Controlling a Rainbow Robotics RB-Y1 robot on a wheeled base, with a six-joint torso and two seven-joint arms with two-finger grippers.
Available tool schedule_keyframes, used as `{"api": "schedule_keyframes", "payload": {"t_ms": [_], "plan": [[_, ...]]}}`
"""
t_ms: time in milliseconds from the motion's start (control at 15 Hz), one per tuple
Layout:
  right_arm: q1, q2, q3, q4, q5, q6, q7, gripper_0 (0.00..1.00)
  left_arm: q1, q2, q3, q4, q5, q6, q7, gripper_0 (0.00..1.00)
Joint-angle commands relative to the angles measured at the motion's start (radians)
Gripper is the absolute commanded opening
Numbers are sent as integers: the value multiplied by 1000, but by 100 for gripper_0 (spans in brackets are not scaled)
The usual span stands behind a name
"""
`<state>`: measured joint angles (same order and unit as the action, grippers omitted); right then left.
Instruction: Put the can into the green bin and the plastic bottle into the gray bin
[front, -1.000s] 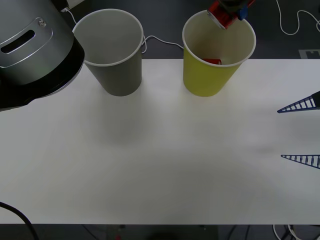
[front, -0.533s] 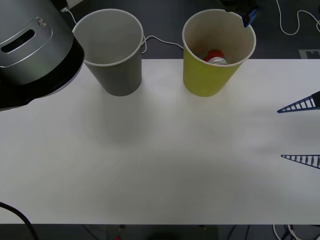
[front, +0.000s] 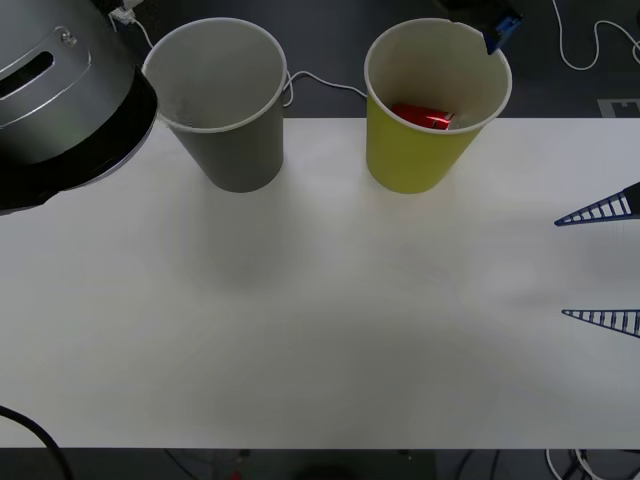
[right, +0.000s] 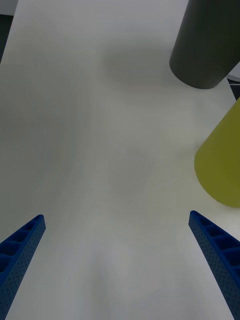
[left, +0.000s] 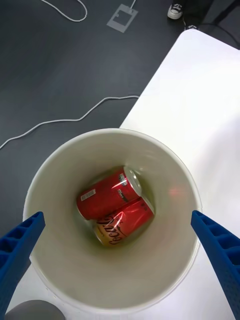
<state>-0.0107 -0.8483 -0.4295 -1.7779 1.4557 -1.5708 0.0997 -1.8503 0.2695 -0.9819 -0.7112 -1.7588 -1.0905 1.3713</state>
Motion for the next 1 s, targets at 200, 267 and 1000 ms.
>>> {"api": "schedule_keyframes", "payload": {"t_ms": [200, 267, 1000], "plan": [[0, 0, 0, 0, 0, 0, 0, 100, 25, 131, 15, -145, 64, -103, -51, 100], [0, 0, 0, 0, 0, 0, 0, 100, 60, 174, 49, -215, 53, -130, -51, 100], [0, 0, 0, 0, 0, 0, 0, 100, 600, 573, 543, -864, 48, -419, -259, 100]]}}
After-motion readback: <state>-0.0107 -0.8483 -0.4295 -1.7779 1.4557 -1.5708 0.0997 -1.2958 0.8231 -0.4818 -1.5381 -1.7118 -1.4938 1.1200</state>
